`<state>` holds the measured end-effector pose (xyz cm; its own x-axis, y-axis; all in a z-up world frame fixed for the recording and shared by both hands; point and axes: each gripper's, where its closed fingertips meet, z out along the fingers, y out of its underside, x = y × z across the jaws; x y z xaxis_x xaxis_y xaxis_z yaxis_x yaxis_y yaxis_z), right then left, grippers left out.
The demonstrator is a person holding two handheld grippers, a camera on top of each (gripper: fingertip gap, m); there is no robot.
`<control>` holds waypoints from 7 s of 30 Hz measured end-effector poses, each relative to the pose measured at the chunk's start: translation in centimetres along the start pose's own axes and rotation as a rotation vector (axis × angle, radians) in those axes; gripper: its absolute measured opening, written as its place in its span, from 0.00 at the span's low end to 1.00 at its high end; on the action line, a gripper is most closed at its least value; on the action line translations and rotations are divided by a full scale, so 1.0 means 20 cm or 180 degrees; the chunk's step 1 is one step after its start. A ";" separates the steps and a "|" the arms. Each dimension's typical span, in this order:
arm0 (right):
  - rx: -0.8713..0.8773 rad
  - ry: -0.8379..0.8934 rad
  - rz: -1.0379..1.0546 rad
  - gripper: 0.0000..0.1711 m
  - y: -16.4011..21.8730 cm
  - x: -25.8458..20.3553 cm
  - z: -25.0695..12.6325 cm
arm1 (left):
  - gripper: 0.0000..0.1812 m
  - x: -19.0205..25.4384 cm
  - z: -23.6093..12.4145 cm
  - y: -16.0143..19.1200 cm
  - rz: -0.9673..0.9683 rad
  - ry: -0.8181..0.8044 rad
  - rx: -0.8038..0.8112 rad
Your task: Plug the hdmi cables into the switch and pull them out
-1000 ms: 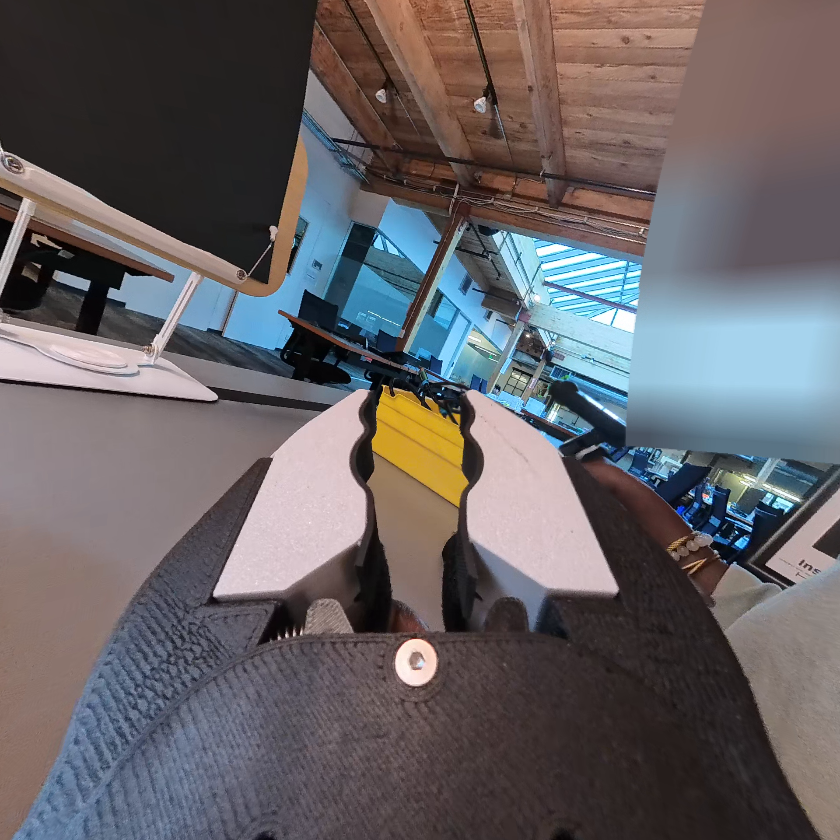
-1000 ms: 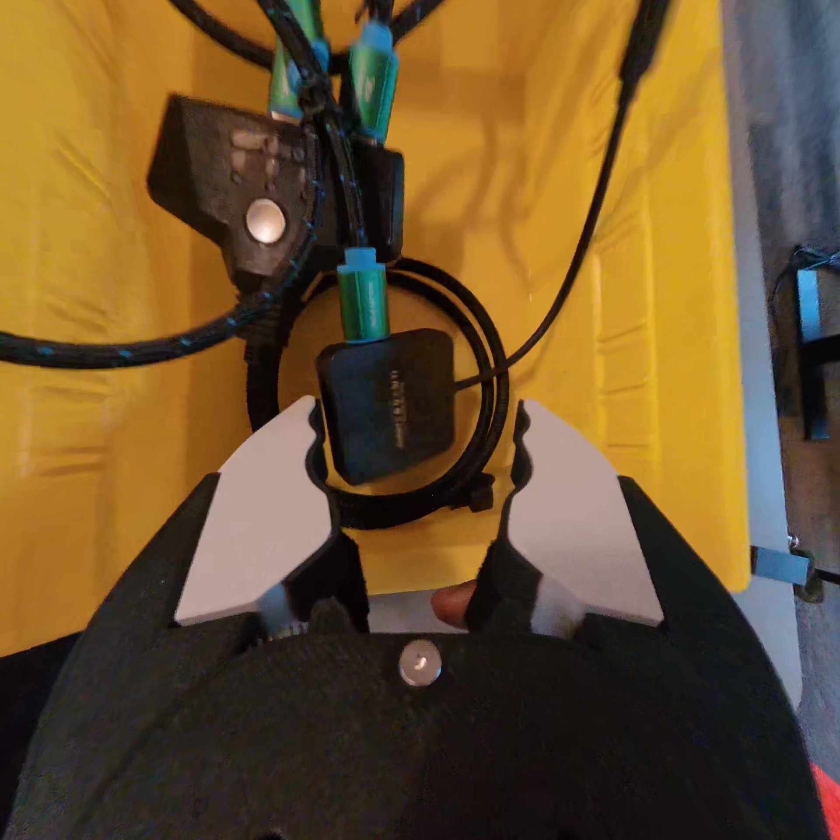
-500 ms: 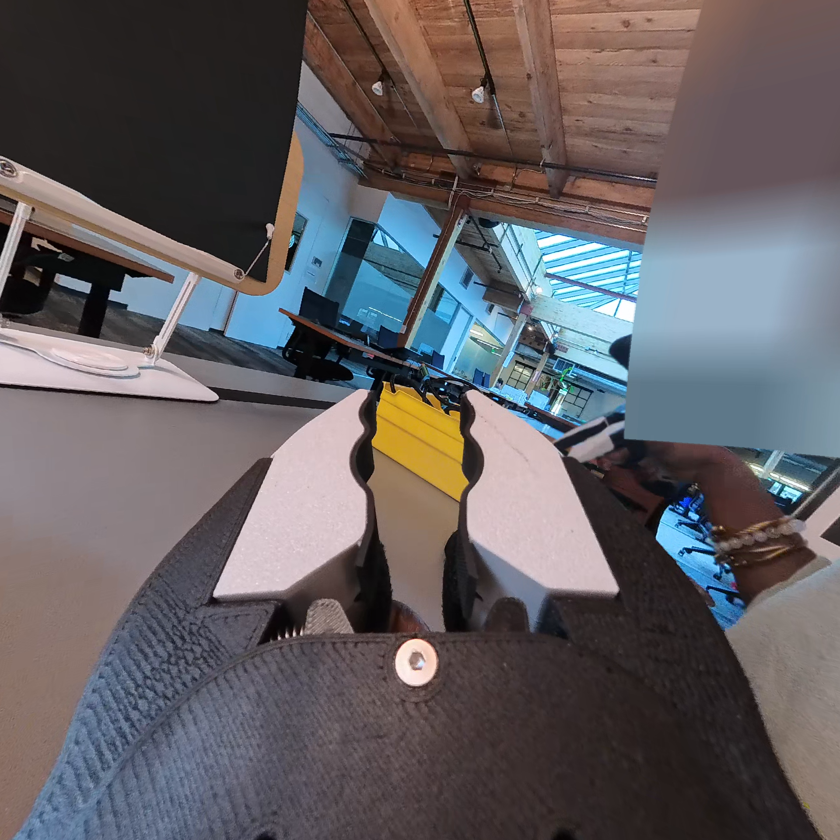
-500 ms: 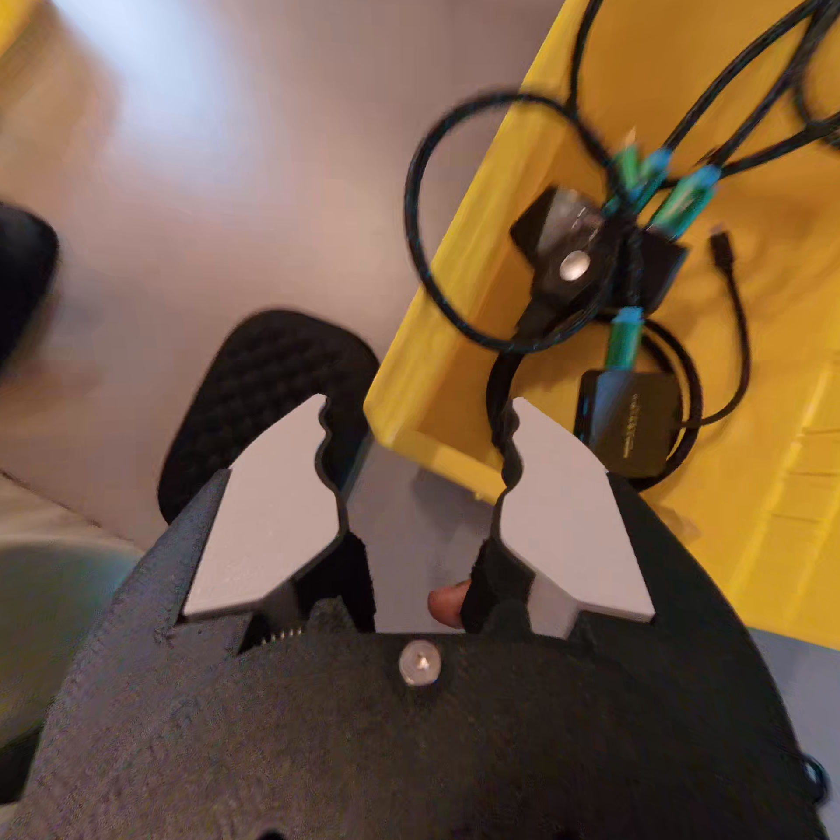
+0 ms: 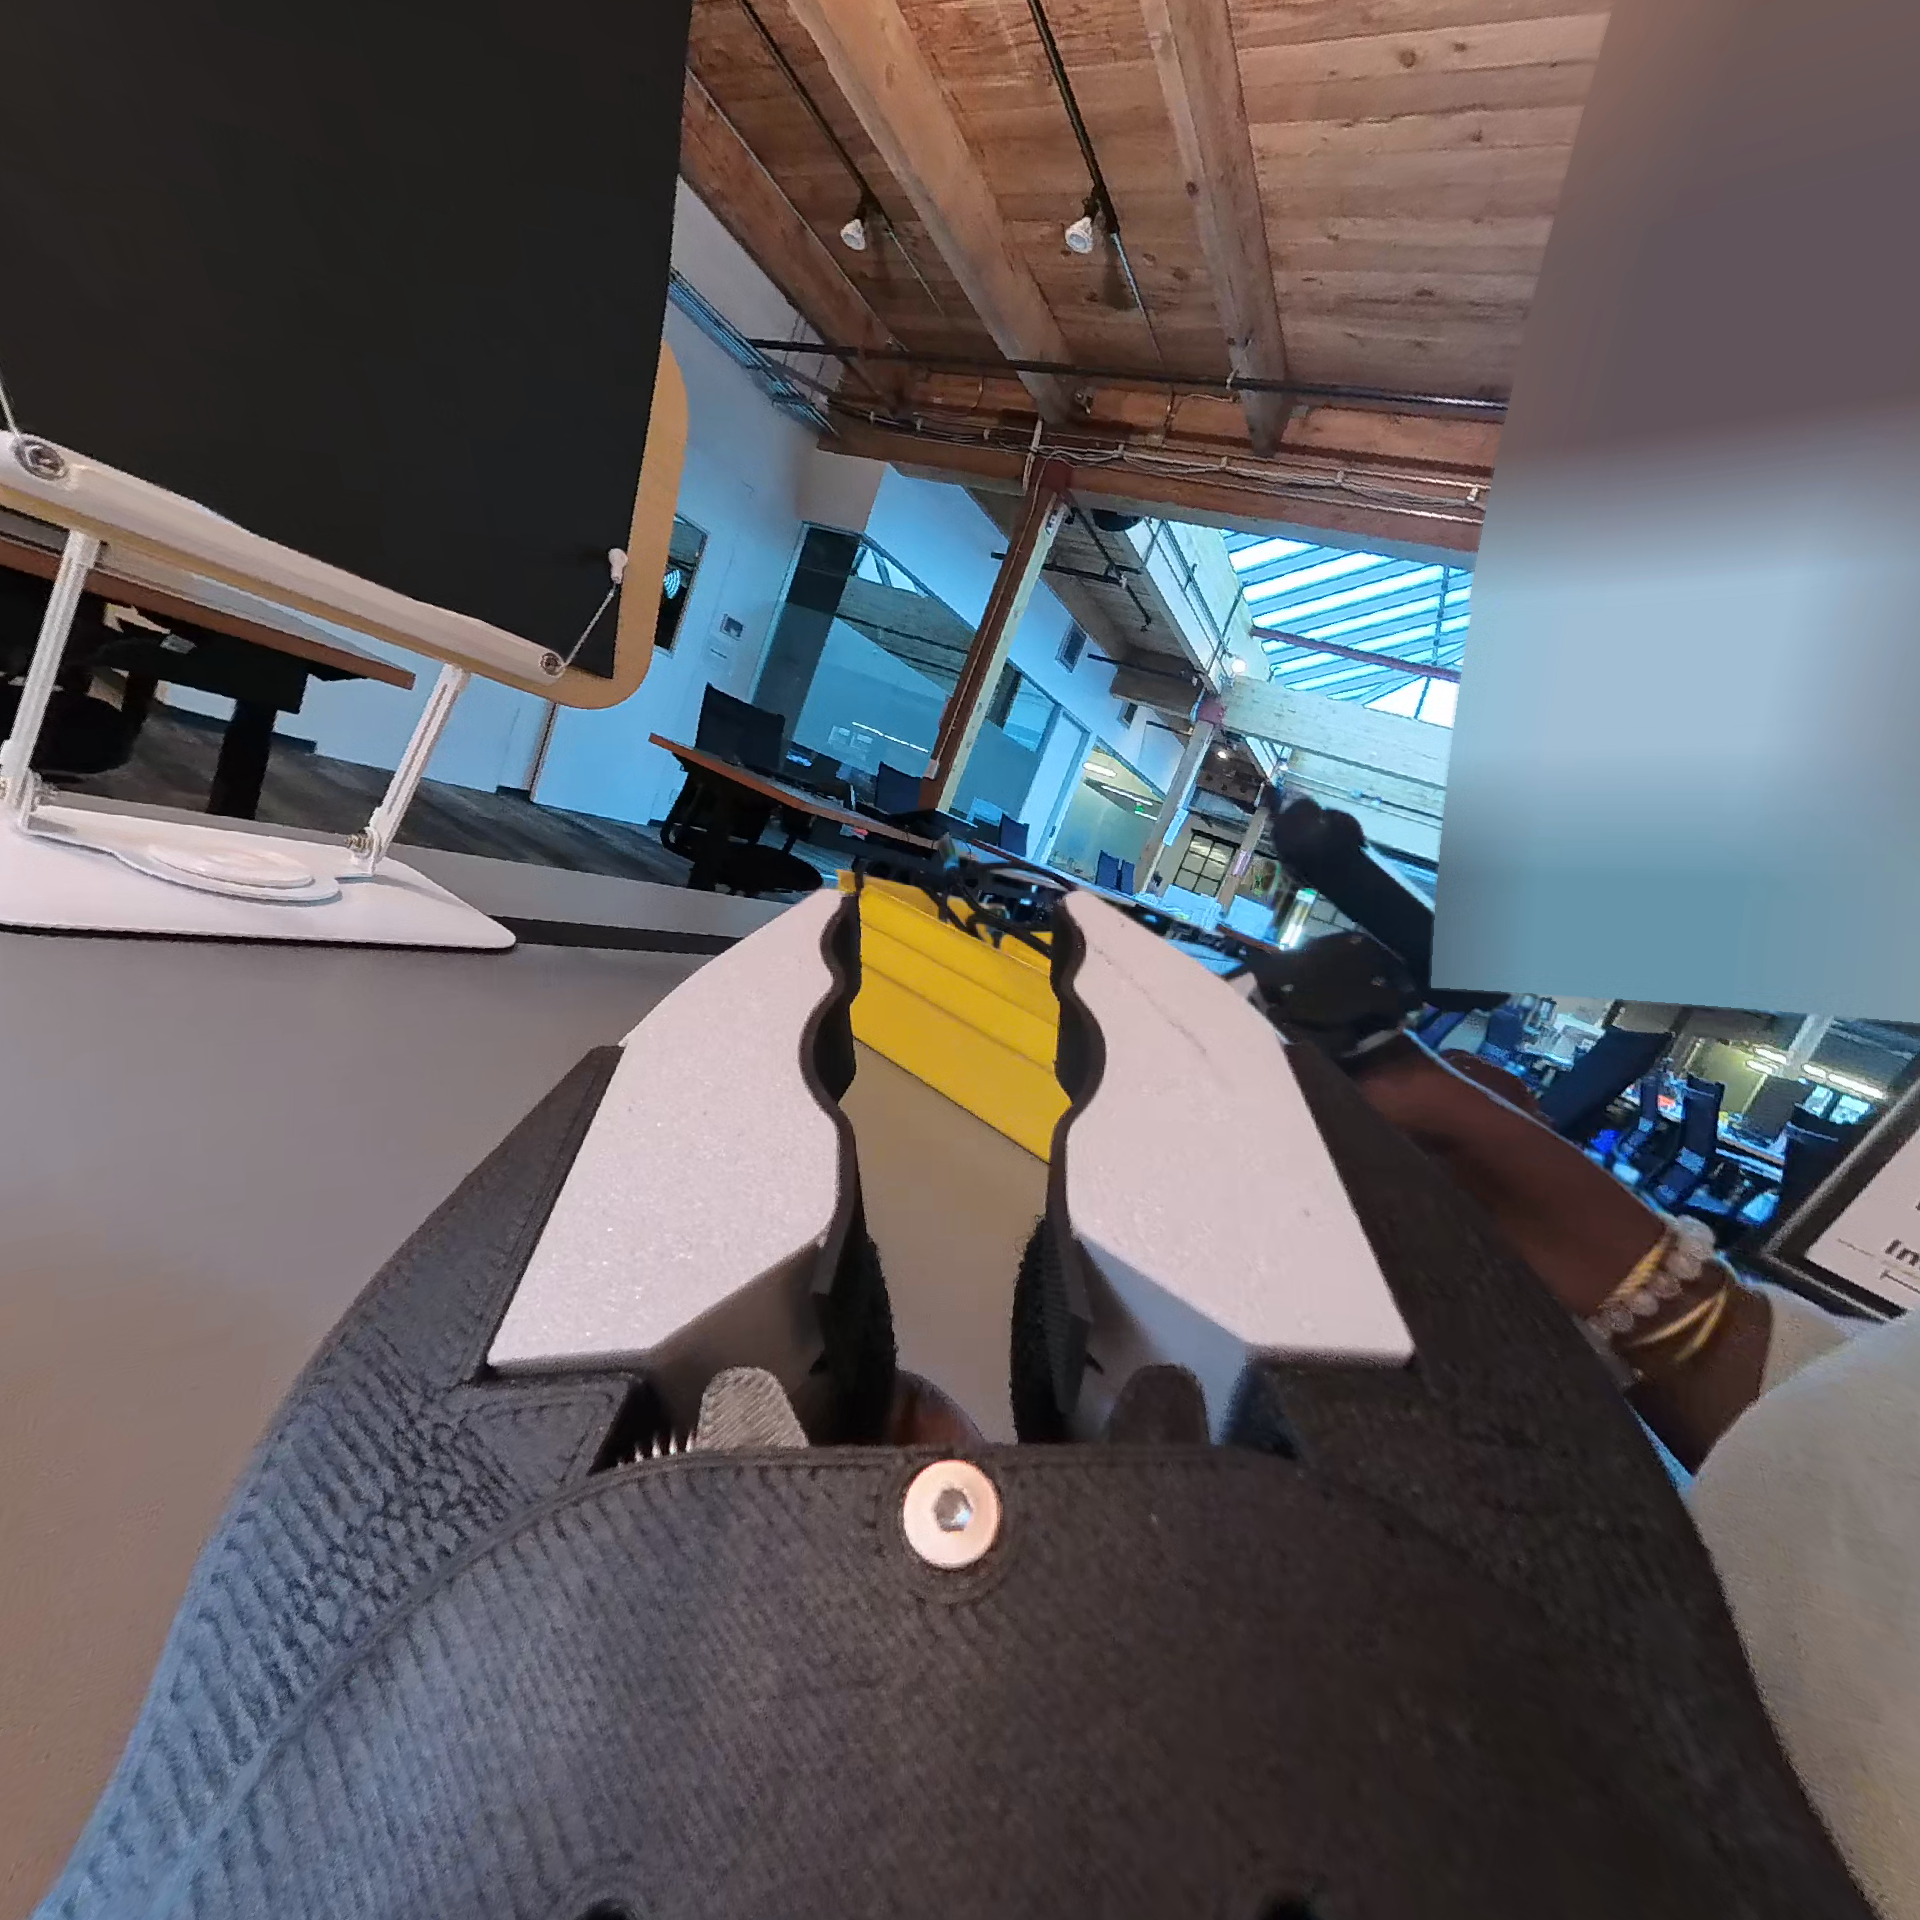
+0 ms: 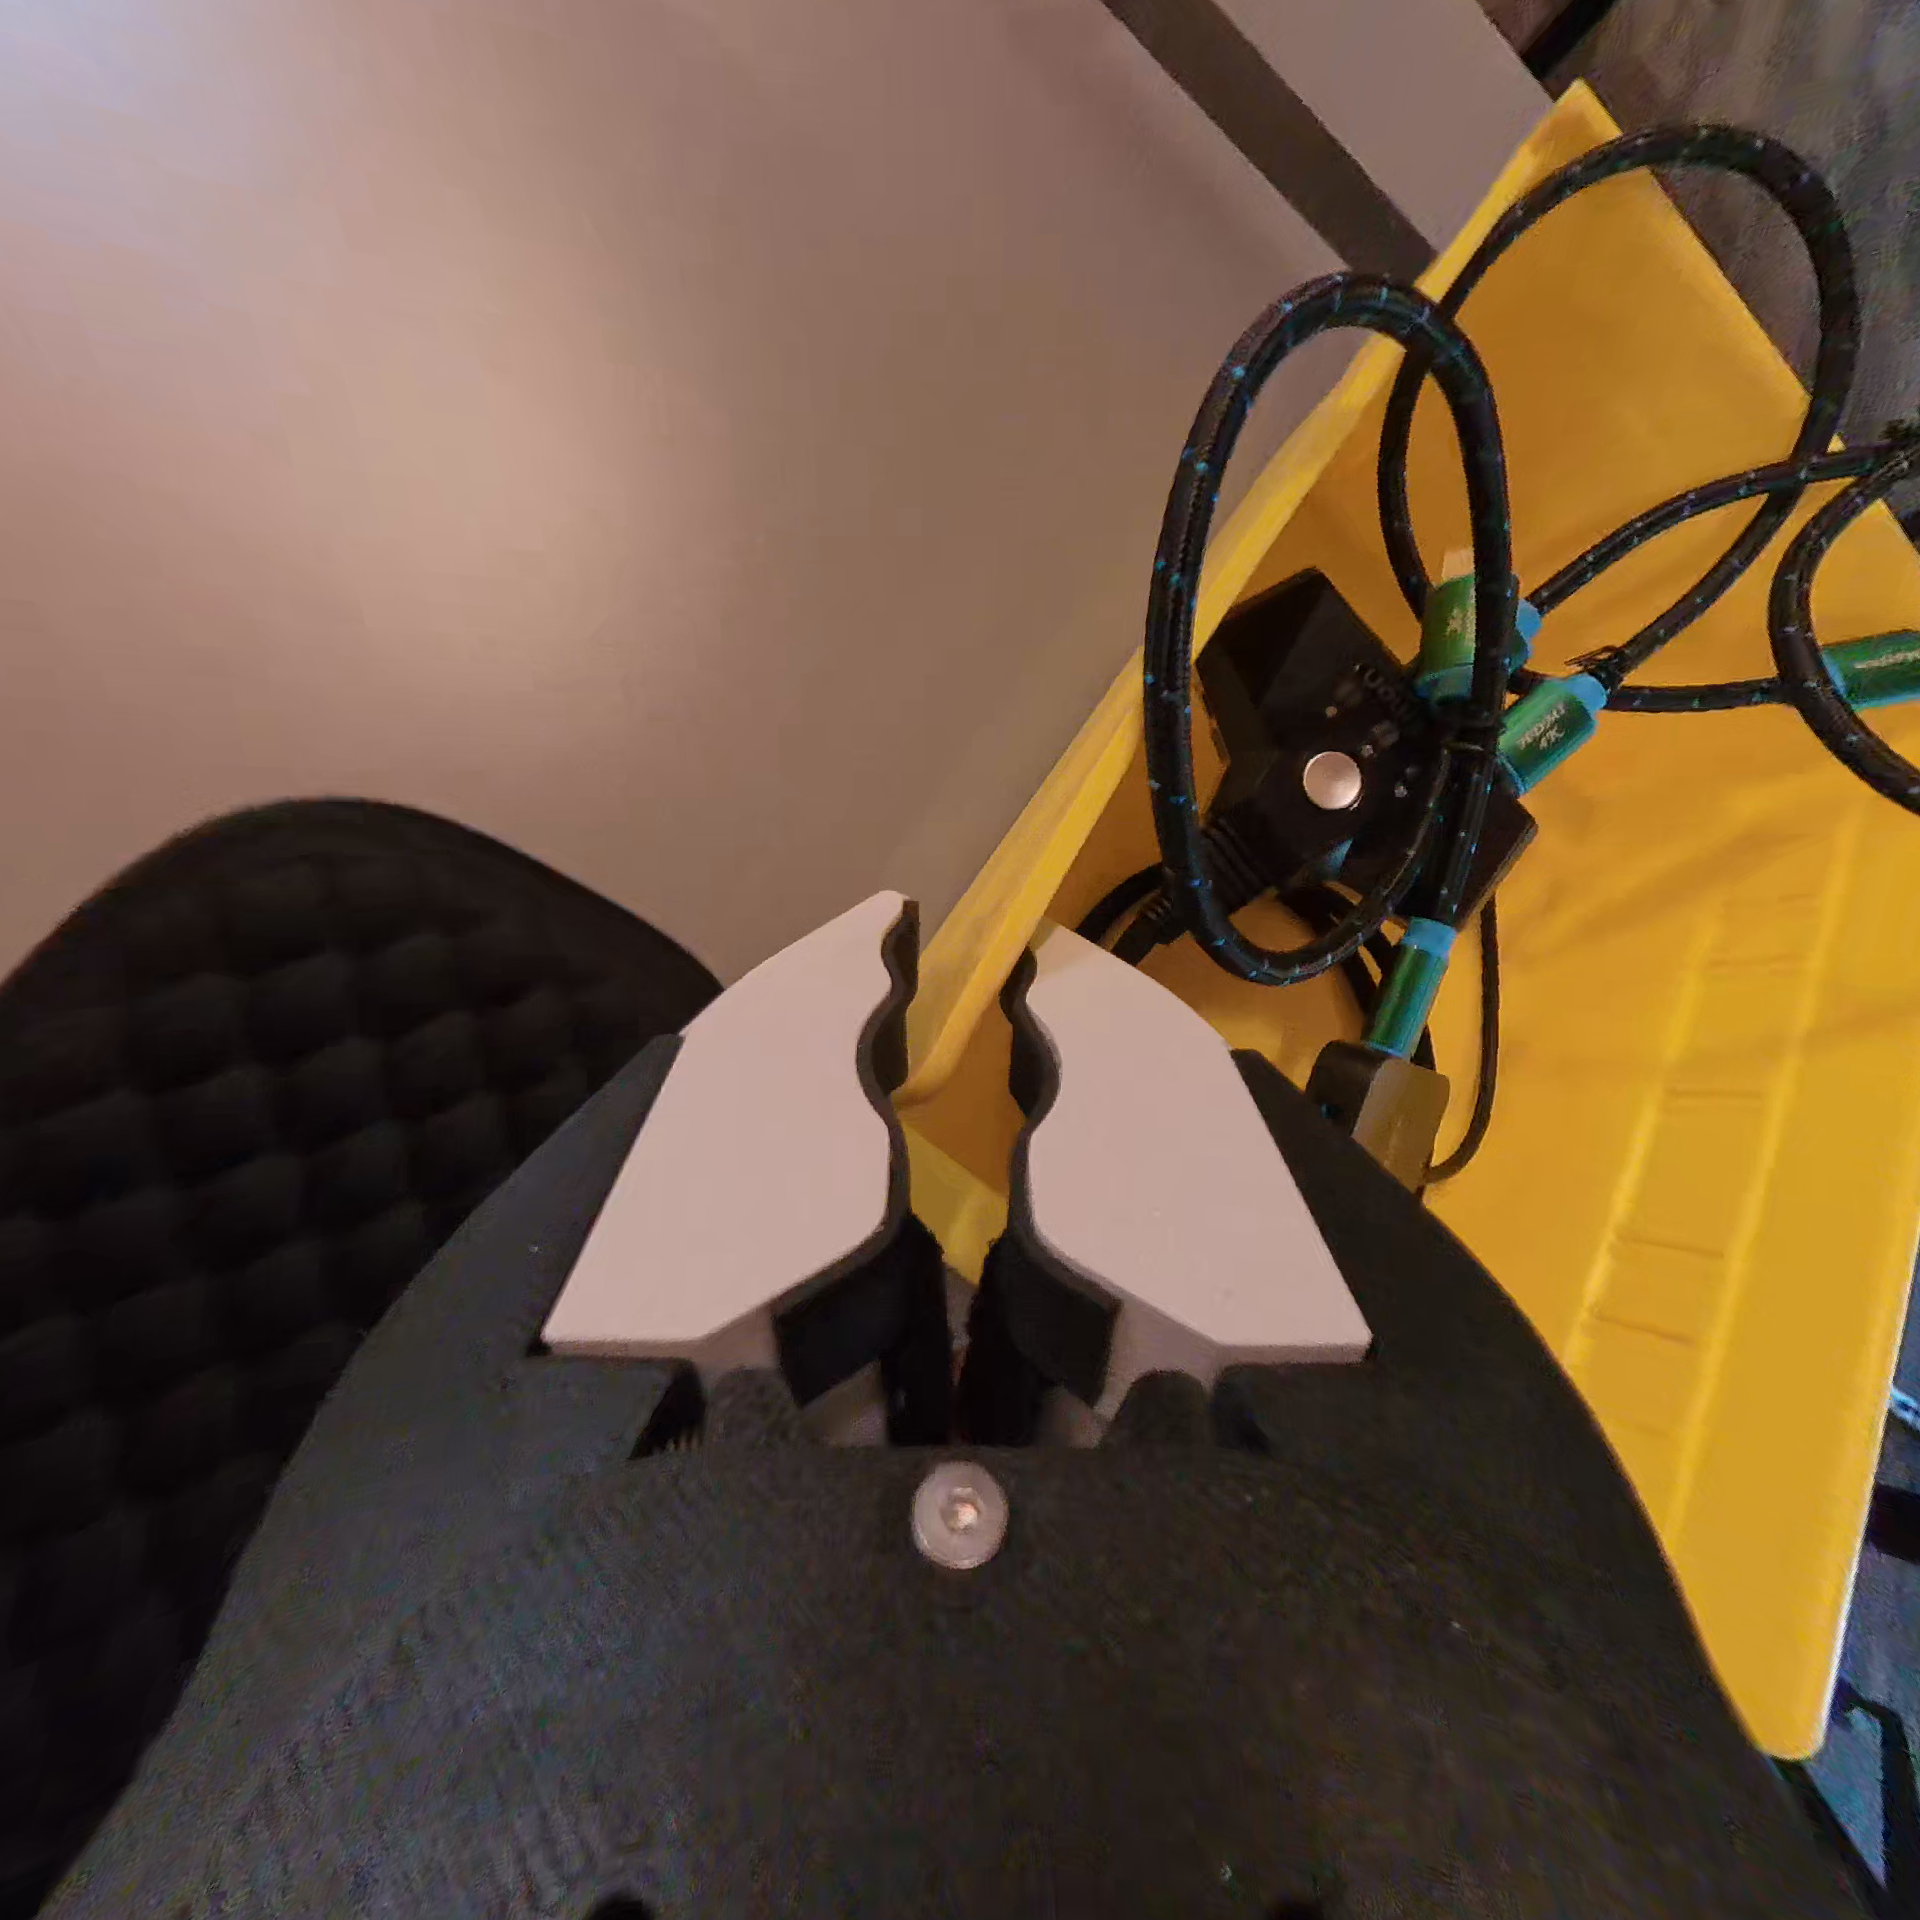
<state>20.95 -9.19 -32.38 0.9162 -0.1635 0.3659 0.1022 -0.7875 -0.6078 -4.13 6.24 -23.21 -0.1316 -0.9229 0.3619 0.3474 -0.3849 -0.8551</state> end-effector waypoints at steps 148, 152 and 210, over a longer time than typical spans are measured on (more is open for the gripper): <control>0.0976 0.1236 0.0780 0.09 0.48 0.33 -0.23 | 0.07 0.17 1.07 0.85 0.1752 -0.0467 -0.1555; 0.0944 0.1273 0.0793 0.09 0.49 0.35 -0.22 | 0.08 0.15 1.08 0.88 0.1717 -0.0427 -0.1600; -0.0126 0.0598 -0.2323 0.20 0.67 0.30 -0.11 | 0.18 -0.79 -1.32 -0.15 0.4052 -0.1726 -0.4349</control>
<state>26.93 -22.08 -36.71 0.5394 0.3119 0.7821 0.6406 -0.7549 -0.1407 -27.52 21.61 -36.11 -0.0779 -0.6273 -0.7749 -0.8836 0.4034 -0.2377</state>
